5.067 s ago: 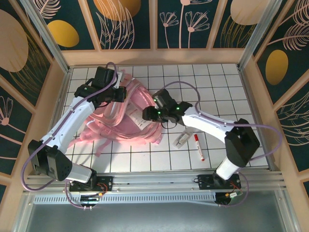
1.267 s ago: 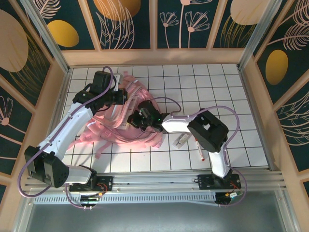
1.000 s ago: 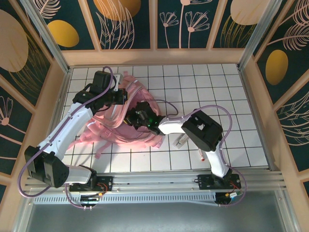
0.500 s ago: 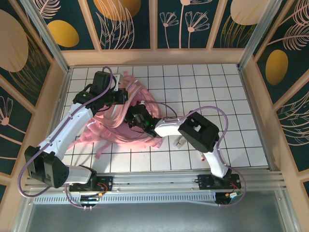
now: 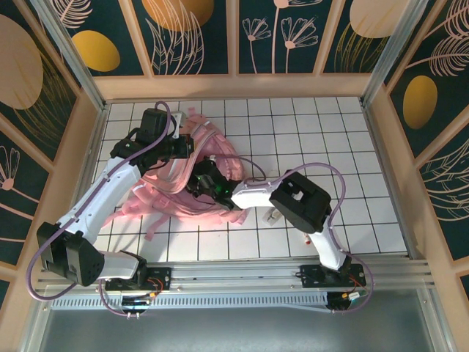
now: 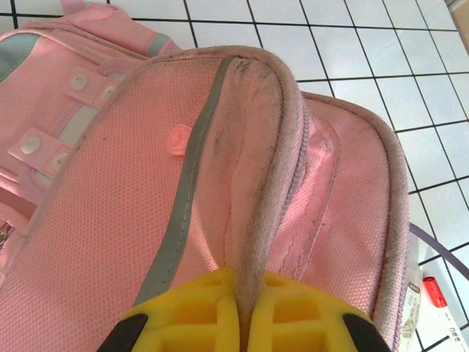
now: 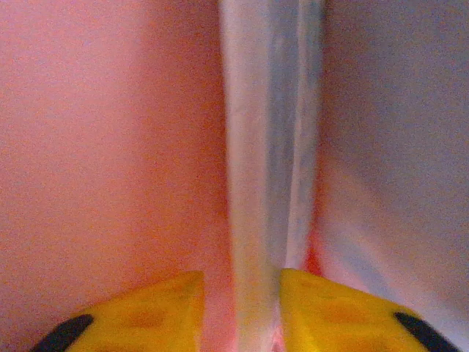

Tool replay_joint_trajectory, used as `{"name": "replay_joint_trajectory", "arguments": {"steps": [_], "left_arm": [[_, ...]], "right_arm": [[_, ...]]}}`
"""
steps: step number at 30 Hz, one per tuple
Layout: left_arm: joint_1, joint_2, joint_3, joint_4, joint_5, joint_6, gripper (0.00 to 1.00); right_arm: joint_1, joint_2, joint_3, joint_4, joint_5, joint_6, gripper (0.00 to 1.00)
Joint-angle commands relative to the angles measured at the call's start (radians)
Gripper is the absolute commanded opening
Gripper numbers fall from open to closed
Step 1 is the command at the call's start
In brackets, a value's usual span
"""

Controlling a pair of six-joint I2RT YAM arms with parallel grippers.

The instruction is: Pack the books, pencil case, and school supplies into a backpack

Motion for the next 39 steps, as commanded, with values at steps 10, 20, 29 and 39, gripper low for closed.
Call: {"name": "replay_joint_trajectory", "arguments": {"steps": [10, 20, 29, 39], "left_arm": [[-0.007, -0.045, -0.057, 0.123, 0.069, 0.012, 0.34], [0.005, -0.267, -0.103, -0.236, -0.351, -0.063, 0.99], [0.218, -0.284, -0.355, -0.201, -0.183, -0.173, 0.99], [0.277, -0.122, -0.512, 0.055, -0.009, -0.128, 0.88]], "right_arm": [[-0.099, -0.548, -0.271, -0.591, -0.008, -0.221, 0.57], [-0.170, -0.748, -0.249, -0.733, -0.018, -0.837, 0.57], [-0.060, -0.385, 0.068, -0.907, 0.026, -1.015, 0.60], [-0.154, -0.279, 0.049, -0.957, 0.040, -0.621, 0.65]]}}
